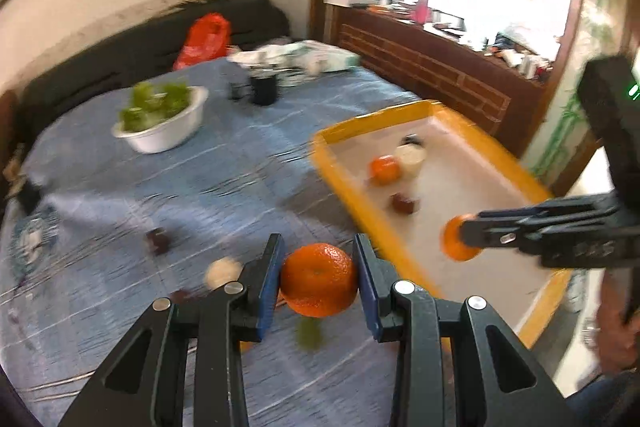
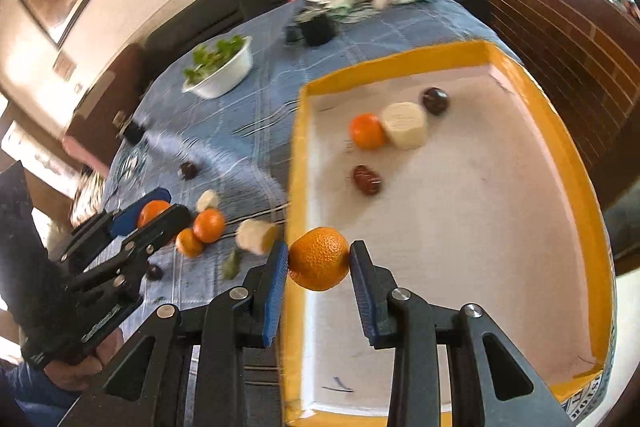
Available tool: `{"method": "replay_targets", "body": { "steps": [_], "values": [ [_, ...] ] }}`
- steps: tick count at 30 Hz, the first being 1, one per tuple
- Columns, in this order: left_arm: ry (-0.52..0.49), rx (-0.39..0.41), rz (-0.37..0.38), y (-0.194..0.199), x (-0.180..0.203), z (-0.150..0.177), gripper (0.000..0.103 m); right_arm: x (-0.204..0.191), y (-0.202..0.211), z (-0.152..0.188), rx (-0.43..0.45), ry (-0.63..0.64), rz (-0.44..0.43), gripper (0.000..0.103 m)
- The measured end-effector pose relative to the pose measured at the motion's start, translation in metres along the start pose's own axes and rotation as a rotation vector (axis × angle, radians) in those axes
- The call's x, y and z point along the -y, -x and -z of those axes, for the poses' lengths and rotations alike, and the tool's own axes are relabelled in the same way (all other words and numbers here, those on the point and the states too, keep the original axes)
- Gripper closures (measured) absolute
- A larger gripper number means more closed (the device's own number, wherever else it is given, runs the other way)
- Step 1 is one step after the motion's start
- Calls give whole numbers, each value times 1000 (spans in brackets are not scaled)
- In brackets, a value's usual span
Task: Organize fruits
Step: 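Lower both mandarins onto the tray floor and open both tools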
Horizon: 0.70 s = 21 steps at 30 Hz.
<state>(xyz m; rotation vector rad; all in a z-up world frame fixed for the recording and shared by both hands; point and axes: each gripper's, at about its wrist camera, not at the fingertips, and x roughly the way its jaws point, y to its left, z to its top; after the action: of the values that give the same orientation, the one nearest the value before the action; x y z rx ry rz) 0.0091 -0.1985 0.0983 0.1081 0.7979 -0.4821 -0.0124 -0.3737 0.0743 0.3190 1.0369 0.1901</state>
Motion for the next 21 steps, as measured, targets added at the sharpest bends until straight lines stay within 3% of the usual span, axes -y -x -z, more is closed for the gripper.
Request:
{"method": "replay_targets", "body": {
  "steps": [5,9,14,21],
  "values": [
    [14,-47,164,-27,33,-21,69,38,3,-14,7,-94,9,68],
    [19,-100,234,-53,54,-27,69,59,3,-30,12,-135,19,68],
    [29,-156,242,-84,69,-29,69,79,-10,-50,-1,-161,37,68],
    [22,-190,192,-109,77,-28,69,88,-32,-64,-38,-159,24,68]
  ]
}}
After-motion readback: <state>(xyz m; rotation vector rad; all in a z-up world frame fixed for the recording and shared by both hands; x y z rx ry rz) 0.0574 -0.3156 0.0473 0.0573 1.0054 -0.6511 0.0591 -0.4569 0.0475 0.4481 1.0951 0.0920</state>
